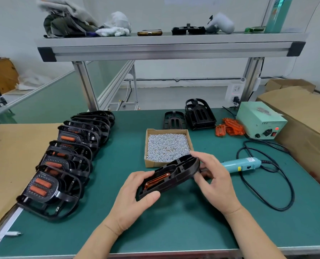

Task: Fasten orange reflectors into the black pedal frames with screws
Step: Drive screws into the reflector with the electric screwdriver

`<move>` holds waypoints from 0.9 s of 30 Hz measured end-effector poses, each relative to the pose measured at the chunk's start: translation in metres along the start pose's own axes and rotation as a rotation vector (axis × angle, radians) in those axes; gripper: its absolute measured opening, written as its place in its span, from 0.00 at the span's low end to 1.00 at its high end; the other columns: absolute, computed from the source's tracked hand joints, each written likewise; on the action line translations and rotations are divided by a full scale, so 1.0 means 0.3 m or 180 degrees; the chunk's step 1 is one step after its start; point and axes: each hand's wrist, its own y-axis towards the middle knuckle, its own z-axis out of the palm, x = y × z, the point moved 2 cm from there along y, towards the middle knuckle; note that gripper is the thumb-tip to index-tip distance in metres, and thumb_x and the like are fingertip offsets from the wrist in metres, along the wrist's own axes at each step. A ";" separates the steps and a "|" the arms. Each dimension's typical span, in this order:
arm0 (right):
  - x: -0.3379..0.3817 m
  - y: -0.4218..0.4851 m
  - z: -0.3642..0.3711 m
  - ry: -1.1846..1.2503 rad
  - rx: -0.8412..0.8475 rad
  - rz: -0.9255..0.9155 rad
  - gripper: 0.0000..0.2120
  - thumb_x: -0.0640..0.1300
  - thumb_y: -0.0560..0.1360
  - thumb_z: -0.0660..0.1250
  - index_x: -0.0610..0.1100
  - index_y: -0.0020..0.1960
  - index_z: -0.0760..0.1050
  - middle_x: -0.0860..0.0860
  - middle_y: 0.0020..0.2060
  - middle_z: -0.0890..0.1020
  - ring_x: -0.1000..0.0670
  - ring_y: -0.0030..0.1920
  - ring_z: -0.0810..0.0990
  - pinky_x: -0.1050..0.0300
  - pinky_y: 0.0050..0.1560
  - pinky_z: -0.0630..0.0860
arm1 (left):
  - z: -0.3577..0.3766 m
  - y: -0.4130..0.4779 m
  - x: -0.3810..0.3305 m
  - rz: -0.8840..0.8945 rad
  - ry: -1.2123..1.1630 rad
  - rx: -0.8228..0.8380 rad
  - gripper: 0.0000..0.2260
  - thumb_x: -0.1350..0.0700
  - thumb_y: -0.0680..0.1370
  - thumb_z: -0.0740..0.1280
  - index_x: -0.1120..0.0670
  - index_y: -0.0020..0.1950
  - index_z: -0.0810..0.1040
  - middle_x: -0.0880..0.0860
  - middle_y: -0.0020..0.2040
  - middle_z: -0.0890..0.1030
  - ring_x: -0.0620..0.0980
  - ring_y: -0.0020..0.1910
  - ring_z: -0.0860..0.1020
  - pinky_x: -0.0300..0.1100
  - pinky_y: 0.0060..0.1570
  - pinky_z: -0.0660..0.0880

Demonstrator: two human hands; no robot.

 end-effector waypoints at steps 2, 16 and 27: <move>0.002 -0.002 -0.001 0.0036 -0.0053 -0.0006 0.25 0.21 0.72 0.67 0.42 0.63 0.79 0.48 0.57 0.81 0.47 0.53 0.82 0.53 0.52 0.80 | -0.005 -0.001 0.002 -0.0034 -0.0208 -0.0106 0.28 0.37 0.70 0.66 0.48 0.66 0.76 0.45 0.61 0.78 0.45 0.63 0.76 0.44 0.66 0.70; -0.014 -0.009 0.015 0.0810 -0.0275 0.1220 0.11 0.25 0.76 0.64 0.41 0.46 0.77 0.47 0.33 0.83 0.47 0.29 0.82 0.59 0.29 0.78 | 0.010 0.015 0.030 -0.0293 -0.0570 -0.0464 0.24 0.45 0.71 0.72 0.44 0.66 0.73 0.44 0.59 0.82 0.46 0.56 0.81 0.37 0.56 0.75; -0.032 -0.002 0.011 0.1337 -0.0324 0.1566 0.06 0.28 0.79 0.63 0.36 0.51 0.76 0.44 0.36 0.83 0.43 0.32 0.83 0.58 0.32 0.79 | 0.133 0.070 -0.080 -0.1821 -0.2380 -0.0887 0.14 0.51 0.79 0.69 0.63 0.47 0.79 0.63 0.41 0.85 0.51 0.32 0.83 0.35 0.28 0.76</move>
